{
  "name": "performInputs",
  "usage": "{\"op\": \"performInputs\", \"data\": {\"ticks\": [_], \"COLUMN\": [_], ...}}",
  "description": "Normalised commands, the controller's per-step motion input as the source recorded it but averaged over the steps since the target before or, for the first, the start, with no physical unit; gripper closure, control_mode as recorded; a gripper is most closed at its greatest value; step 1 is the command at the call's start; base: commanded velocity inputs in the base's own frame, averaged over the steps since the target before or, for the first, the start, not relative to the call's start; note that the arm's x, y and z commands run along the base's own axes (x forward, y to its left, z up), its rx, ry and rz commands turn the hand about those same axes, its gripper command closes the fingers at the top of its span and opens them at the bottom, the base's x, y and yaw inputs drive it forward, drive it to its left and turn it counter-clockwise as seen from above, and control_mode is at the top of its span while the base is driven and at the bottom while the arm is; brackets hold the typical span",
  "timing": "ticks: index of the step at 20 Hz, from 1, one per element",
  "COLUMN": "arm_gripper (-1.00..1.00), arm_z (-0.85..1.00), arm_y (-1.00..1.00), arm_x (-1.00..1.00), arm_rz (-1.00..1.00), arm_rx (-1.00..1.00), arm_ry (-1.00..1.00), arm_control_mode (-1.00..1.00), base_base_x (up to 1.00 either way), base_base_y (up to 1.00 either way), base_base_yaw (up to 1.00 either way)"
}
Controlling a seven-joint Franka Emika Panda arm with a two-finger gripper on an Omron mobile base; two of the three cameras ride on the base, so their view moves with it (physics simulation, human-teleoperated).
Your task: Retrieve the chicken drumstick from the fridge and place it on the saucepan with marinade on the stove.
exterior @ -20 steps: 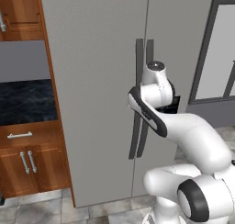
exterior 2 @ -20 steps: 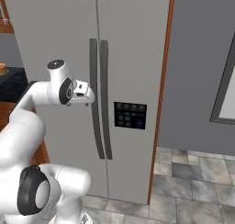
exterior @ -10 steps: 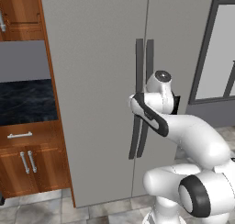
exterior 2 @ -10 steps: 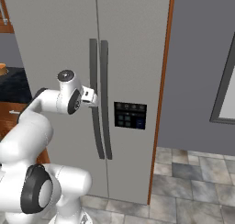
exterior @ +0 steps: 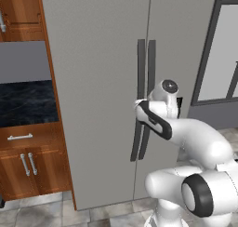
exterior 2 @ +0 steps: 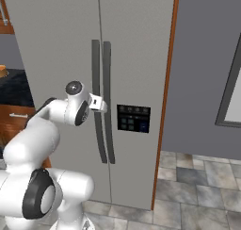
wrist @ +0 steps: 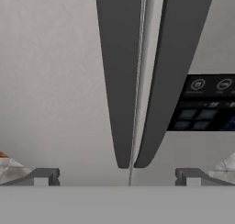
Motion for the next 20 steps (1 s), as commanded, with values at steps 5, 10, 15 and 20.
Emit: {"op": "performInputs", "data": {"ticks": [5,10,15,20], "arm_gripper": [-1.00,-1.00,-1.00,-1.00], "arm_z": [-0.10,-0.09,-0.10,-0.21], "arm_y": [0.00,0.00,0.00,0.00], "arm_x": [0.40,0.47,0.45,0.47], "arm_rz": [0.00,0.00,0.00,0.00], "arm_rx": [0.00,-0.01,0.00,0.00], "arm_ry": [0.00,0.00,0.00,0.00], "arm_control_mode": [-1.00,-1.00,-1.00,-1.00], "base_base_x": [0.00,0.00,0.00,0.00], "base_base_y": [0.00,0.00,0.00,0.00], "base_base_yaw": [0.00,0.00,0.00,0.00]}}
